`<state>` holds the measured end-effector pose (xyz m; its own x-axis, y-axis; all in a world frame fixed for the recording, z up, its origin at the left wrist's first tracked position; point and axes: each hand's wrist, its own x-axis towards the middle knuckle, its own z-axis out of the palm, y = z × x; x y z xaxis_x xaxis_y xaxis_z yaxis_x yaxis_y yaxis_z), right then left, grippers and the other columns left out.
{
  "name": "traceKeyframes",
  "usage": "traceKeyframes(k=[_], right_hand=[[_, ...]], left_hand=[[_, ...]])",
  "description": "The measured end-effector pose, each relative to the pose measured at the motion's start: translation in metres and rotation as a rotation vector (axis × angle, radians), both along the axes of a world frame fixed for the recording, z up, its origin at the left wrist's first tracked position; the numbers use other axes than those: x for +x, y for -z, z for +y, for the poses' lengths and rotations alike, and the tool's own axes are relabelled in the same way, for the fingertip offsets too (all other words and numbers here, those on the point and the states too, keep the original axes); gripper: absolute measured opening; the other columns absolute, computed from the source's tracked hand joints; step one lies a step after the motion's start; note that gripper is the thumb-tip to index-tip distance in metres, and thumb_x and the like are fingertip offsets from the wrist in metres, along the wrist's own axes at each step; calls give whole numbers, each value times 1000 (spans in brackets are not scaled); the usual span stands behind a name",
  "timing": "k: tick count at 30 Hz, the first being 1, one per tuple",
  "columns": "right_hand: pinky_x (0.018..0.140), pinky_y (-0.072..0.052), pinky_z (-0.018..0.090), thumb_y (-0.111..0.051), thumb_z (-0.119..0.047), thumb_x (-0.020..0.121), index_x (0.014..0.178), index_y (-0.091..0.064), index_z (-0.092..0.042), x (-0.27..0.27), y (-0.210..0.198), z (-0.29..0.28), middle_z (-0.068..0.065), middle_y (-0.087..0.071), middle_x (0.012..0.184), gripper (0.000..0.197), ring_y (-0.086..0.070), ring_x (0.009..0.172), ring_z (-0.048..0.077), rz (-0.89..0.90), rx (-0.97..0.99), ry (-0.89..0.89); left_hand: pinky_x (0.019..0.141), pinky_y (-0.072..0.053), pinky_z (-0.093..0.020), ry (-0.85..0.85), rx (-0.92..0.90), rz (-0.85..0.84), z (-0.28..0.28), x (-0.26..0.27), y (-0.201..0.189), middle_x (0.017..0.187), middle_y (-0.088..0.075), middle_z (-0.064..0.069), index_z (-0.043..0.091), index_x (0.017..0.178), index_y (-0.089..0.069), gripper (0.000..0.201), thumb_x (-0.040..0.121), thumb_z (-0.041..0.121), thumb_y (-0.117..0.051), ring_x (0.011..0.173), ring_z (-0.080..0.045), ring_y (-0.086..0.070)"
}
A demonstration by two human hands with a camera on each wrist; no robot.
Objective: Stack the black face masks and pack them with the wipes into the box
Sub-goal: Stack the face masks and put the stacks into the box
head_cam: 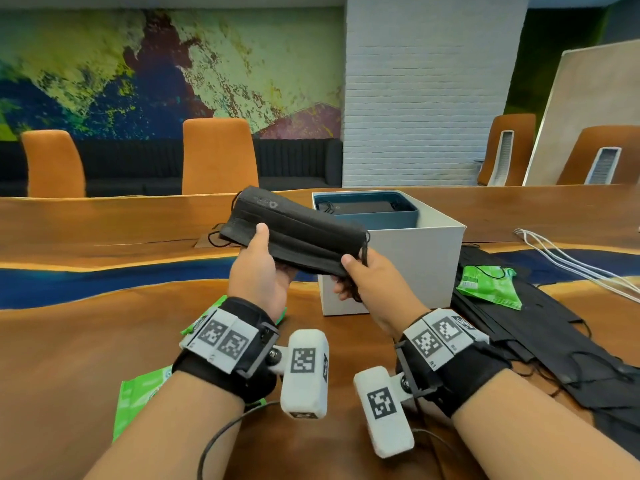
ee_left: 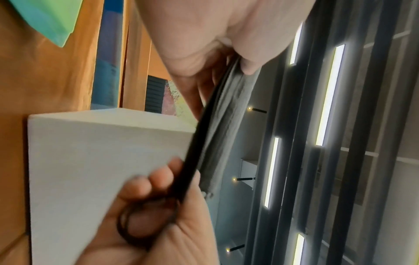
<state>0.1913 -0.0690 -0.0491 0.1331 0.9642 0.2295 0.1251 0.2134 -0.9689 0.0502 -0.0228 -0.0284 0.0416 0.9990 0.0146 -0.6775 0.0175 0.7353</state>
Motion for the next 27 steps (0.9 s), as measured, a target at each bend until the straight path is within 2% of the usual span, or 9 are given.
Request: traceKeyframes(k=[2, 4, 6, 10, 14, 17, 19, 23, 27], right_hand=[[55, -50, 18, -39, -19, 101, 99, -53, -19, 7, -4, 1, 5, -56, 74, 14, -52, 57, 8, 62, 19, 73], [55, -49, 20, -39, -19, 102, 96, -53, -20, 17, -8, 1, 4, -53, 72, 15, -48, 54, 8, 75, 23, 116], [54, -47, 21, -38, -20, 102, 99, -52, -18, 26, -10, 2, 3, -50, 70, 15, -45, 52, 7, 45, 32, 141], [51, -43, 21, -39, -20, 102, 116, -49, -15, 39, -11, 5, 2, -50, 71, 18, -45, 51, 6, 2, 88, 195], [54, -50, 21, -41, -24, 101, 116, -47, -19, 36, -11, 4, 0, -59, 94, 17, -58, 66, 10, -43, 137, 250], [56, -54, 18, -43, -25, 100, 114, -47, -22, 35, -16, 2, -5, -59, 99, 15, -62, 84, 11, -15, 181, 274], [57, -55, 19, -45, -27, 99, 111, -51, -23, 37, -22, 1, -3, -61, 101, 13, -63, 92, 13, 54, 173, 276], [61, -56, 24, -46, -25, 99, 107, -57, -21, 44, -30, -2, 3, -63, 101, 14, -63, 92, 15, 74, 178, 318], [60, -52, 21, -48, -19, 99, 94, -58, -26, 50, -36, -4, 2, -63, 95, 14, -62, 87, 14, 141, 158, 311]], left_hand=[[77, -57, -39, 52, 47, 57, 0, -5, 0, 106, -69, -12, 13, 116, -55, 23, 97, 25, -51, 94, -23, -68], [69, -58, -35, 80, 109, 145, 2, -11, 0, 97, -71, -9, 14, 112, -58, 18, 97, 21, -51, 83, -19, -71], [62, -57, -30, 85, 169, 232, 7, -20, 0, 95, -70, -6, 15, 113, -59, 19, 97, 17, -48, 80, -16, -69], [56, -53, -19, 92, 240, 428, 16, -33, 3, 97, -68, -1, 16, 118, -59, 27, 98, 5, -45, 84, -12, -63], [60, -53, -20, 78, 276, 545, 15, -29, 8, 100, -68, -2, 12, 124, -56, 32, 97, 1, -44, 86, -12, -64], [67, -55, -24, 71, 295, 538, 14, -27, 8, 102, -70, -2, 15, 128, -54, 37, 96, -1, -45, 90, -14, -66], [67, -57, -24, 66, 305, 525, 14, -27, 7, 99, -71, -1, 19, 129, -53, 41, 95, -3, -45, 90, -15, -67], [62, -56, -22, 60, 321, 514, 12, -25, 5, 96, -71, 1, 18, 133, -49, 46, 94, -6, -47, 89, -16, -67], [71, -55, -27, 95, 322, 495, 7, -22, -2, 104, -71, -4, 21, 134, -51, 47, 94, -3, -48, 98, -20, -67]])
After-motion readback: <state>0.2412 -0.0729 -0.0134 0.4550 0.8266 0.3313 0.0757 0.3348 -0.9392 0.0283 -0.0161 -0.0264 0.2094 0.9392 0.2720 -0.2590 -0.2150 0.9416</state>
